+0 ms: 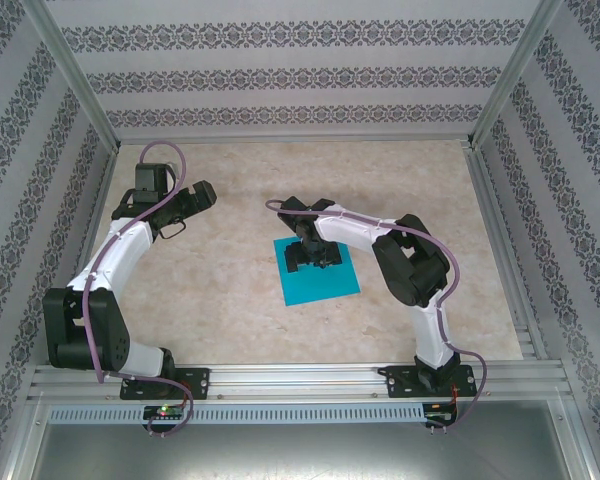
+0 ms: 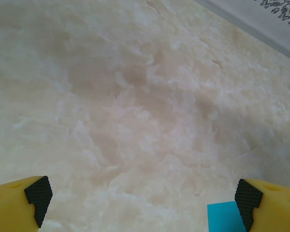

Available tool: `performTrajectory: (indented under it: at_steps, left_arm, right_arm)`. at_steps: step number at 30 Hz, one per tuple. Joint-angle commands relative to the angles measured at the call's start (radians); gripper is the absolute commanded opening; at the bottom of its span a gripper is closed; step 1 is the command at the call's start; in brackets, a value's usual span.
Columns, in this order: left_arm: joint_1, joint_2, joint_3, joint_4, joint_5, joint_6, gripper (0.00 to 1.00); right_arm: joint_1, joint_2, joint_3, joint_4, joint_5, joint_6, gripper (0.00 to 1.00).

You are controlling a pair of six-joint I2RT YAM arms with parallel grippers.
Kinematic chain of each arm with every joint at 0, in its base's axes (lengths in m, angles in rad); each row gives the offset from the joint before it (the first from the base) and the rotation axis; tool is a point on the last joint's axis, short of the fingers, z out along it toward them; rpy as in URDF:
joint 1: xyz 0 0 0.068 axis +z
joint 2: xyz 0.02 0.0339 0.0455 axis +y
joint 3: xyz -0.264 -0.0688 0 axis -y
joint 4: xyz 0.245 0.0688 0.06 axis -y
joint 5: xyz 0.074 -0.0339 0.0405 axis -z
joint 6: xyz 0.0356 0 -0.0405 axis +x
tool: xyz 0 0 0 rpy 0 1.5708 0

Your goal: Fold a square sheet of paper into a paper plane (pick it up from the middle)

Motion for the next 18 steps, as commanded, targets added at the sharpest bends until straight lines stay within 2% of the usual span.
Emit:
performTrajectory:
  at_steps: [1, 9, 14, 16, 18]
  left_arm:
    - [-0.005, 0.011, 0.029, -0.025, 0.009, -0.014, 1.0]
    - [-0.005, 0.015, 0.03, -0.028, 0.01, -0.016, 1.0]
    - [-0.005, 0.023, 0.011, -0.022, 0.033, -0.076, 1.0]
    - [-0.005, 0.033, -0.018, -0.004, 0.084, -0.127, 1.0]
    - [-0.006, 0.041, -0.06, 0.037, 0.15, -0.175, 1.0]
  right_arm:
    - [-0.013, 0.071, -0.062, -0.016, 0.017, 0.002, 0.89]
    - [-0.016, 0.069, -0.056, -0.025, 0.041, 0.002, 0.82]
    - [-0.016, 0.014, -0.057, 0.047, -0.059, 0.016, 0.63]
    - [-0.016, -0.021, -0.062, 0.109, -0.141, 0.035, 0.52]
    - [-0.015, -0.06, -0.073, 0.185, -0.223, 0.062, 0.46]
